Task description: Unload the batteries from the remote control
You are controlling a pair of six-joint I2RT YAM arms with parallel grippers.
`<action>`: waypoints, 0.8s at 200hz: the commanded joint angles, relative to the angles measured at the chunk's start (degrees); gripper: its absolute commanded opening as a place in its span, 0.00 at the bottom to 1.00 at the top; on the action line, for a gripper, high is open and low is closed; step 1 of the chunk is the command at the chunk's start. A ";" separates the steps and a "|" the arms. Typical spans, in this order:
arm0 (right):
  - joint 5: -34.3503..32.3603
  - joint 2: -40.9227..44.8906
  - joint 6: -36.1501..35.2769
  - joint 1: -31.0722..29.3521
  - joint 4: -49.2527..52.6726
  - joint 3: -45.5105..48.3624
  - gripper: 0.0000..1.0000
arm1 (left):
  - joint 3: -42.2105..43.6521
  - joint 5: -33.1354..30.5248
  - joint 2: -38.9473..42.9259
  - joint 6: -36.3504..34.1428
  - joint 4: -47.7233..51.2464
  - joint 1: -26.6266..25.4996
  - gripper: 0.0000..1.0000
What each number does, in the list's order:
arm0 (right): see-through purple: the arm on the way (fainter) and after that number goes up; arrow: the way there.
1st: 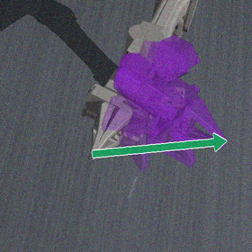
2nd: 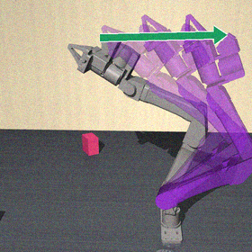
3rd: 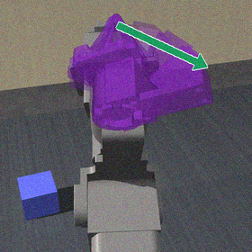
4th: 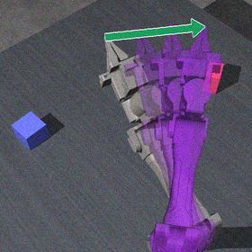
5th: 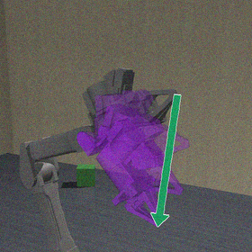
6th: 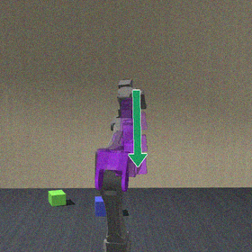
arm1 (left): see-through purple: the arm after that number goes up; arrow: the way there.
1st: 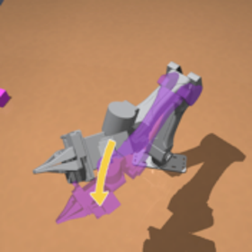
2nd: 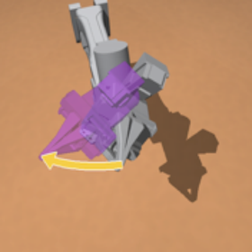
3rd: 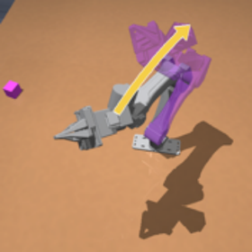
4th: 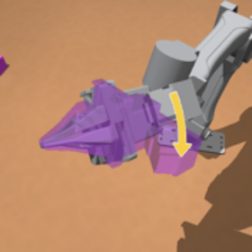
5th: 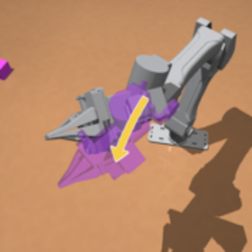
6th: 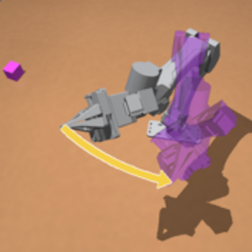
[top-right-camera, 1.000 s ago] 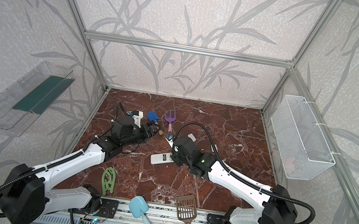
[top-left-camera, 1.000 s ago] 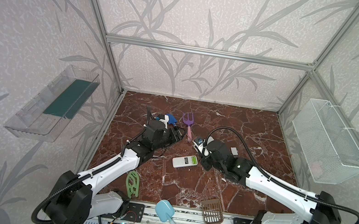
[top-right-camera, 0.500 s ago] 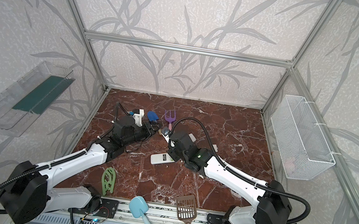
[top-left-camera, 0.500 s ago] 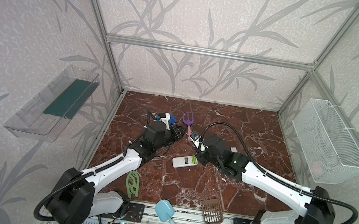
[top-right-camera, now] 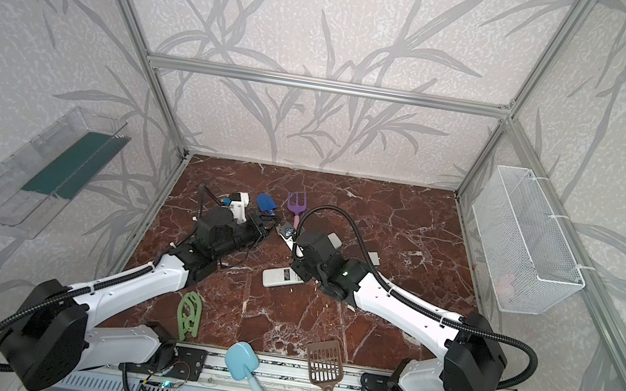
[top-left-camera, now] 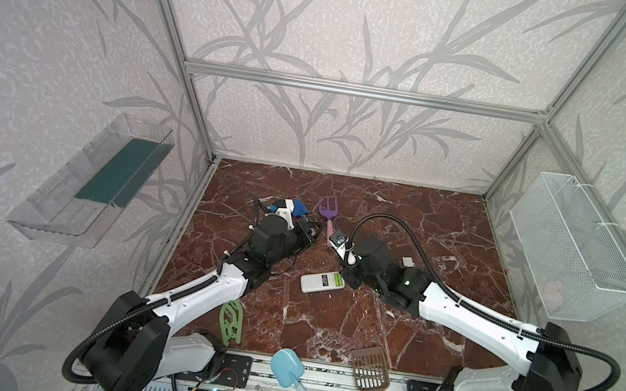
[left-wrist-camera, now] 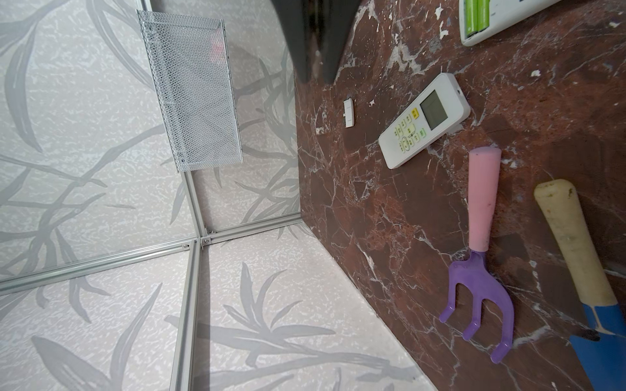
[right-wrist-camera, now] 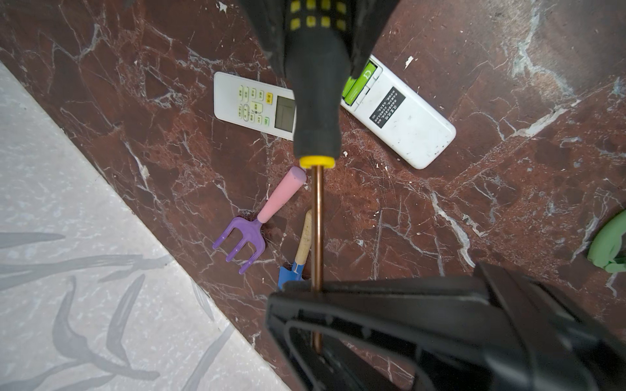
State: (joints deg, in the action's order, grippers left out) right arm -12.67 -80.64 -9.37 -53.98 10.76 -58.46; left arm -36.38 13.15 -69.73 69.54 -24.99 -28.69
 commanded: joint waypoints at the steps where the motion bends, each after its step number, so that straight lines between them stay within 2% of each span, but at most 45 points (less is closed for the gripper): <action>1: 4.72 2.67 -0.14 1.29 -8.09 1.47 0.28 | 1.14 -1.42 0.45 2.42 -0.17 0.64 0.00; 45: 21.41 10.89 1.15 8.98 -21.13 12.36 0.48 | 0.44 1.49 1.87 4.15 -0.06 3.09 0.00; 57: 26.88 12.58 -0.37 11.16 -24.57 15.21 0.51 | 0.16 2.63 1.97 4.59 -0.67 3.75 0.00; 73: 29.41 14.28 -1.05 12.99 -29.64 18.89 0.57 | 0.08 3.69 2.14 5.40 -1.74 4.37 0.00; 104: 37.33 14.99 3.51 17.51 -37.40 22.43 0.63 | -0.08 5.11 2.50 7.39 -2.86 4.72 0.00; 132: 41.88 14.01 3.65 17.76 -44.22 24.91 0.67 | -0.41 6.05 2.85 8.16 -3.61 4.78 0.00; 160: 42.95 11.78 4.60 17.76 -46.93 24.97 0.68 | -0.53 6.97 3.20 8.42 -5.22 4.78 0.00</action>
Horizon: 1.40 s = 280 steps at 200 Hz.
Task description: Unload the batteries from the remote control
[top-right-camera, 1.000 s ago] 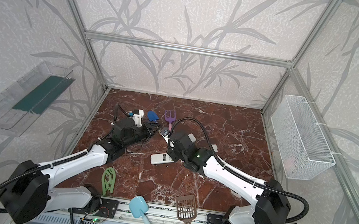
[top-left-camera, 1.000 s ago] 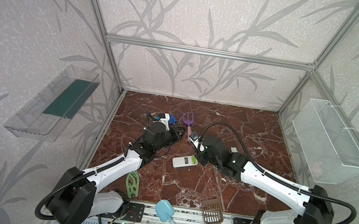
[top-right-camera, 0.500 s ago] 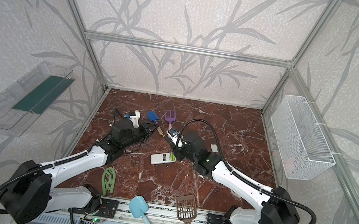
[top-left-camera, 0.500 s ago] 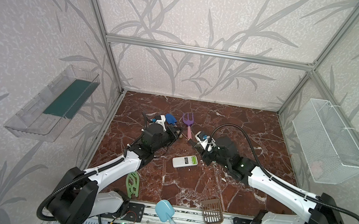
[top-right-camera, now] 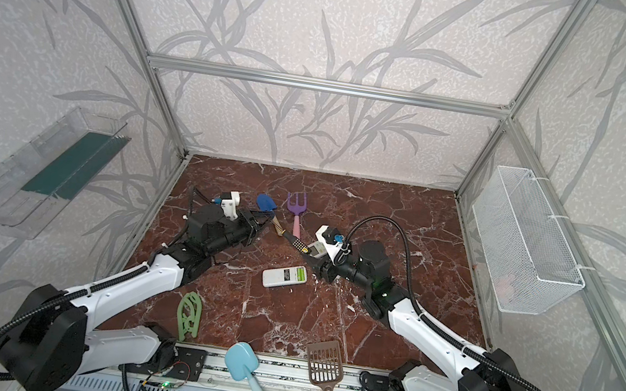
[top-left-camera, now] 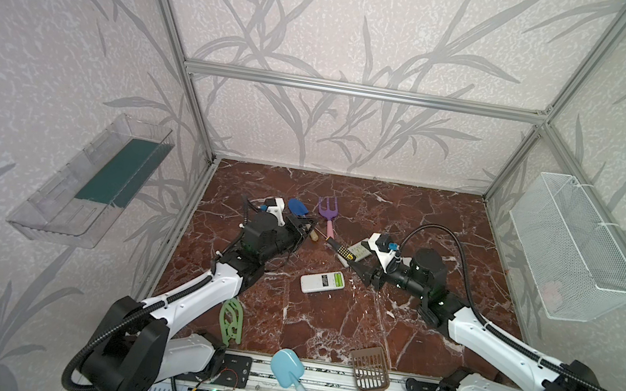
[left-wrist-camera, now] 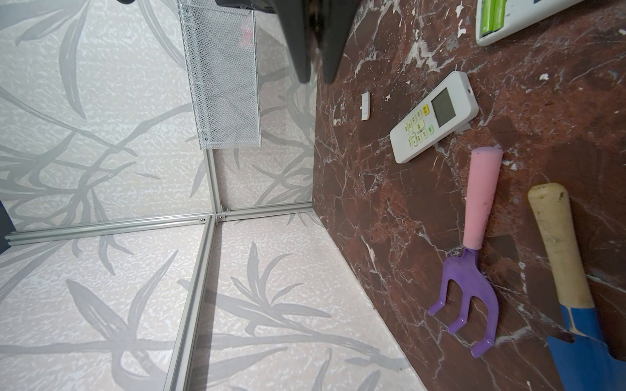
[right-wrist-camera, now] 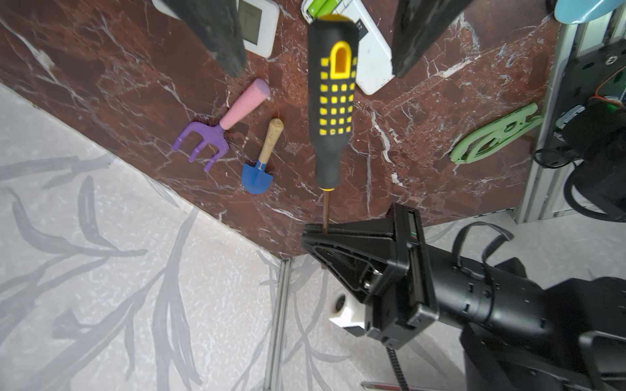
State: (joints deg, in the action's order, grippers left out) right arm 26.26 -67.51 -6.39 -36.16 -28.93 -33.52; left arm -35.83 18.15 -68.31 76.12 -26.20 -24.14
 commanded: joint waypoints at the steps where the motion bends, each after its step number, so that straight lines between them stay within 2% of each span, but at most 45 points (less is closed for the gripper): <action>1: 4.00 -1.42 1.68 -0.05 -7.35 0.03 0.68 | -1.12 2.01 1.78 1.84 -4.03 0.23 0.00; 86: 4.06 -6.91 4.33 -0.14 -11.21 -1.64 0.61 | -0.82 2.17 2.40 2.11 -4.08 0.23 0.00; 151: 4.85 -8.67 4.50 -0.15 -11.27 -3.10 0.53 | -0.64 2.41 2.40 2.10 -4.39 0.23 0.00; 280: 5.82 -11.80 4.08 -0.14 -9.54 -6.60 0.45 | -0.38 2.85 2.48 1.69 -4.83 0.23 0.00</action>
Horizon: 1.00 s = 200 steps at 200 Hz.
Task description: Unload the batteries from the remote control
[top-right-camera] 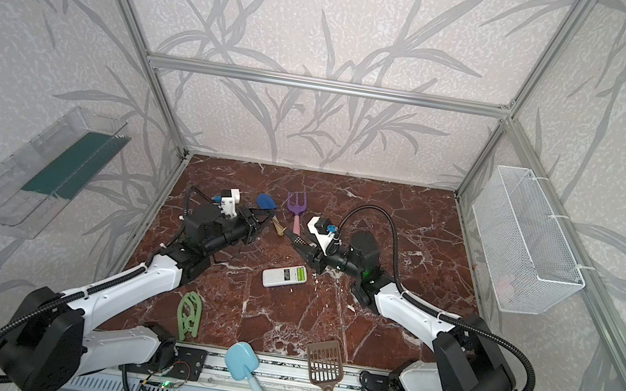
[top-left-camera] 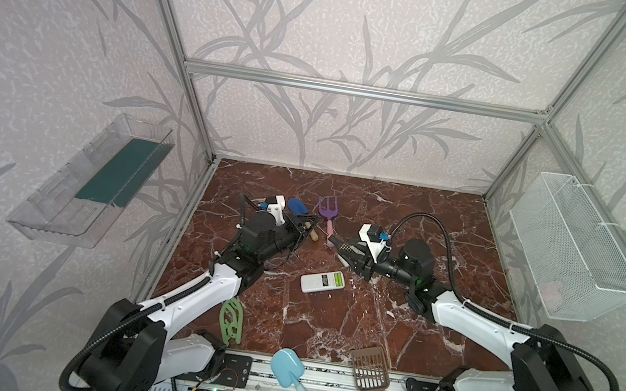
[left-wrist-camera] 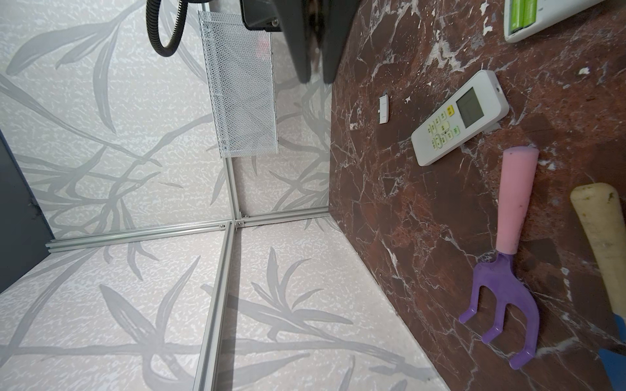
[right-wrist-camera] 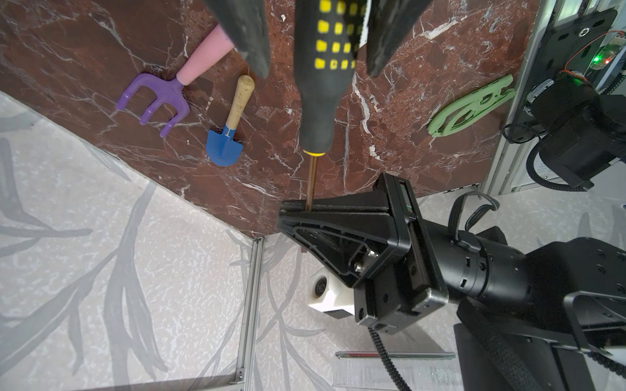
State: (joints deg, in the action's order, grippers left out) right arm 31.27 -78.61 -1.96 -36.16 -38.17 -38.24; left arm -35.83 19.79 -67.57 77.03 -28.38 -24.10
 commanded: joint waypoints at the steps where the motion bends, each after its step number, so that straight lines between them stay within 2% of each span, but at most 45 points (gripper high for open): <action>1: 0.82 -0.73 -0.34 -0.14 -0.26 -1.91 0.45 | -0.42 1.21 1.74 0.76 -2.73 0.19 0.00; 89: 0.81 -0.30 -1.56 -0.14 2.80 -2.01 0.43 | -0.39 1.21 2.00 0.31 -2.47 0.28 0.00; 166: 1.07 0.58 -2.70 -0.15 4.67 -2.24 0.27 | -0.73 1.52 2.36 -1.07 -0.81 0.29 0.00; 200: 1.87 1.21 -3.82 -0.22 6.89 -3.04 0.14 | -0.98 1.52 1.87 -3.05 1.94 0.29 0.00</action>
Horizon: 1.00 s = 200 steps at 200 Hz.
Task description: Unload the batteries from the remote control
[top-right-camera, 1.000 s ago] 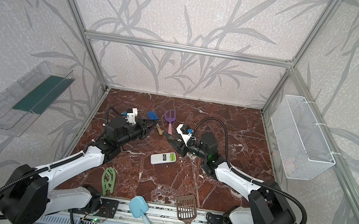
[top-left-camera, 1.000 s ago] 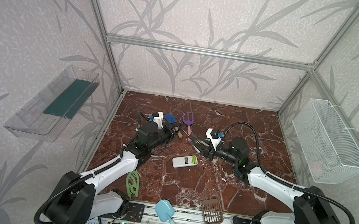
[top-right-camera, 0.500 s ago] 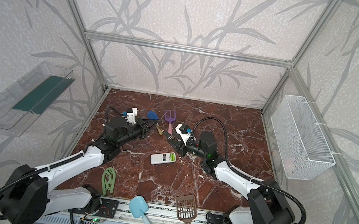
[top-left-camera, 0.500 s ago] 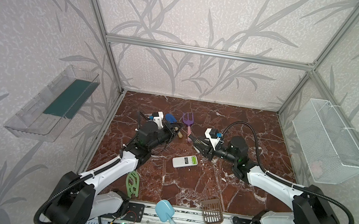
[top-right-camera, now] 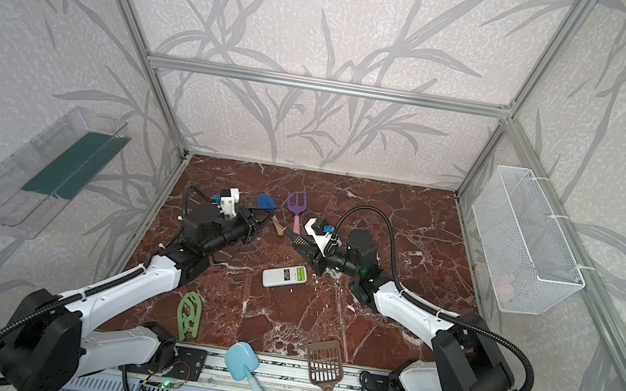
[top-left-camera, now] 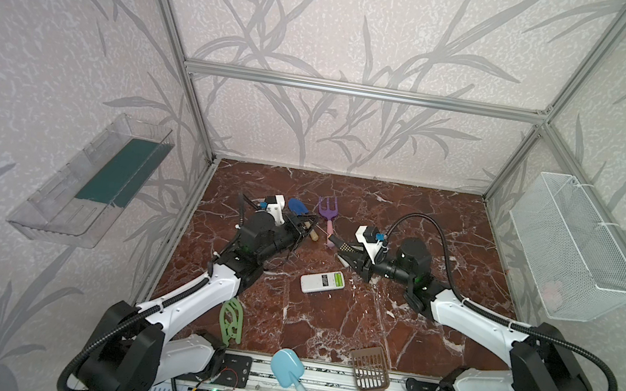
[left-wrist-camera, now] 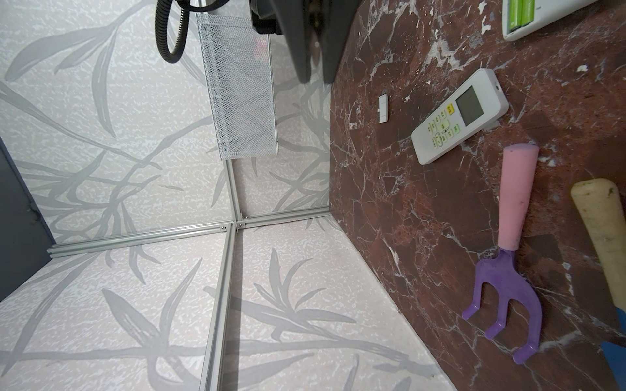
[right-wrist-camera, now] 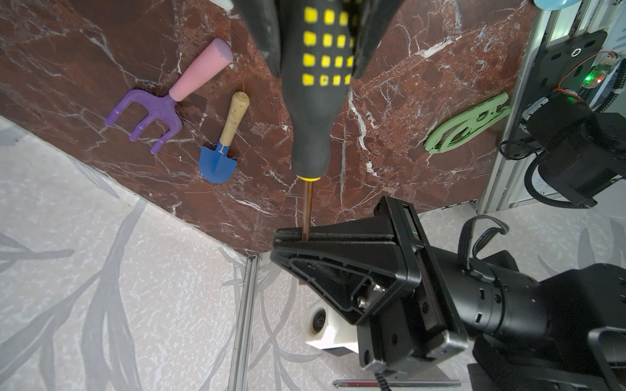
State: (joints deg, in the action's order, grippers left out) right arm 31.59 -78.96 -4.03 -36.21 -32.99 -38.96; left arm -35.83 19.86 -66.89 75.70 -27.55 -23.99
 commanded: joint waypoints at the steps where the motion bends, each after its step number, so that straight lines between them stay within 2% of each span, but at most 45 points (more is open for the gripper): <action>1: 1.54 1.63 -1.85 -0.18 1.84 -2.33 0.14 | -0.99 1.48 1.17 -1.80 1.15 0.18 0.00; 25: -0.04 3.02 -5.76 -1.05 7.52 -2.79 0.00 | -1.07 0.60 1.24 -4.44 4.47 0.25 0.00; 30: -1.05 3.38 -6.89 -1.43 9.31 -2.91 0.00 | -1.23 0.31 1.37 -5.14 5.55 0.26 0.03; 45: -4.25 4.70 -10.31 -2.87 14.64 -3.58 0.00 | -1.81 -0.76 1.85 -7.44 8.84 0.39 0.26; 49: -5.31 5.11 -11.08 -3.30 15.90 -3.69 0.00 | -1.98 -1.13 2.01 -8.04 9.82 0.52 0.34; 58: -7.60 5.84 -12.62 -4.14 18.80 -3.89 0.00 | -2.26 -1.77 2.61 -9.27 11.85 0.82 0.59; 67: -10.29 6.69 -13.87 -5.01 21.69 -4.09 0.00 | -2.78 -2.50 3.35 -10.60 14.14 1.36 0.78; 74: -12.14 7.39 -14.81 -5.74 24.09 -4.18 0.00 | -3.28 -3.36 4.07 -11.86 16.54 1.78 0.86; 83: -14.66 8.42 -16.01 -6.74 26.34 -4.12 0.00 | -4.06 -4.77 5.19 -13.92 19.82 2.16 0.92; 108: -22.88 10.77 -18.15 -9.67 31.57 -4.10 0.00 | -7.94 -10.02 7.52 -20.93 30.85 2.71 0.99; 143: -31.30 13.79 -19.53 -12.69 34.50 -2.80 0.00 | -12.01 -16.93 8.59 -29.31 41.71 2.81 0.99; 174: -34.27 15.48 -19.77 -13.91 37.13 -2.58 0.00 | -14.22 -18.11 7.35 -35.76 46.77 2.81 0.98; 200: -36.55 15.29 -13.70 -13.98 44.88 -6.28 0.00 | -17.42 -17.04 3.53 -44.81 52.04 2.57 0.98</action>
State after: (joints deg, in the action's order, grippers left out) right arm -0.67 -64.51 -22.24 -49.91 4.36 -41.45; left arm -49.63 4.27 -60.55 41.67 16.21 -21.32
